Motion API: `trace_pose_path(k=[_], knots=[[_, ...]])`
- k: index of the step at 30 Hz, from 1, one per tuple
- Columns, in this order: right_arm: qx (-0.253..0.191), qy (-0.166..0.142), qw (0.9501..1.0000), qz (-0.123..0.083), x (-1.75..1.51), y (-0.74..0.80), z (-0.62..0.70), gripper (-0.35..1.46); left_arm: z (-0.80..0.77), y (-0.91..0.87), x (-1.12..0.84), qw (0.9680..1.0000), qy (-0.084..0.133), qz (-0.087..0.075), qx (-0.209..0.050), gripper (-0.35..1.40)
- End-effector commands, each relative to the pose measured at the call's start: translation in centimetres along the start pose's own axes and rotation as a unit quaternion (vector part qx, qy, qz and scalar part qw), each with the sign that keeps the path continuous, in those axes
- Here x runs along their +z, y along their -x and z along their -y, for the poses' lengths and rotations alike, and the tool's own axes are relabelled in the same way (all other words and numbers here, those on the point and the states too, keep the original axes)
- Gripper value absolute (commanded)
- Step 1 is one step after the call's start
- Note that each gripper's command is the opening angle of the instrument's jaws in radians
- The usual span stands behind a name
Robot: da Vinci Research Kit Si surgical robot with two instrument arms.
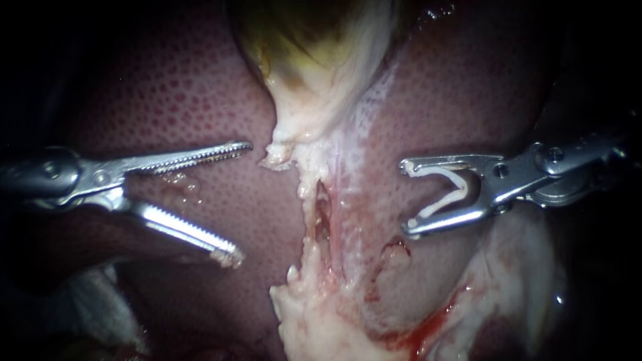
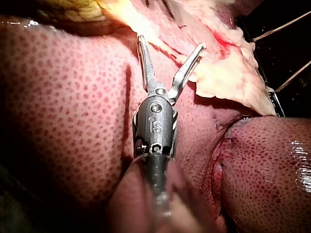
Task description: Grabbing gallbladder
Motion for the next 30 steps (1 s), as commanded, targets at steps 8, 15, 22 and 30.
trace_pose_path(k=[8, 15, 22, 30], knots=[[-0.003, 0.000, 1.0000, 0.000, 0.00, 0.00, 0.00, 0.60, 0.14, -0.01, 0.07, 1.0000, 0.001, -0.004, -0.001, 0.84], [-0.003, 0.000, 1.0000, 0.000, 0.00, 0.00, 0.00, 0.60, 0.40, 0.06, 0.25, 0.9992, 0.001, -0.008, -0.040, 0.71], [0.000, 0.000, 1.0000, 0.000, 0.00, 0.00, 0.00, 0.60, 0.64, 0.13, 0.43, 0.9976, 0.000, -0.010, -0.069, 0.46], [0.000, 0.000, 1.0000, 0.000, 0.00, 0.00, 0.01, 0.60, 0.91, 0.36, 0.57, 0.9972, -0.001, -0.011, -0.074, 0.14]])
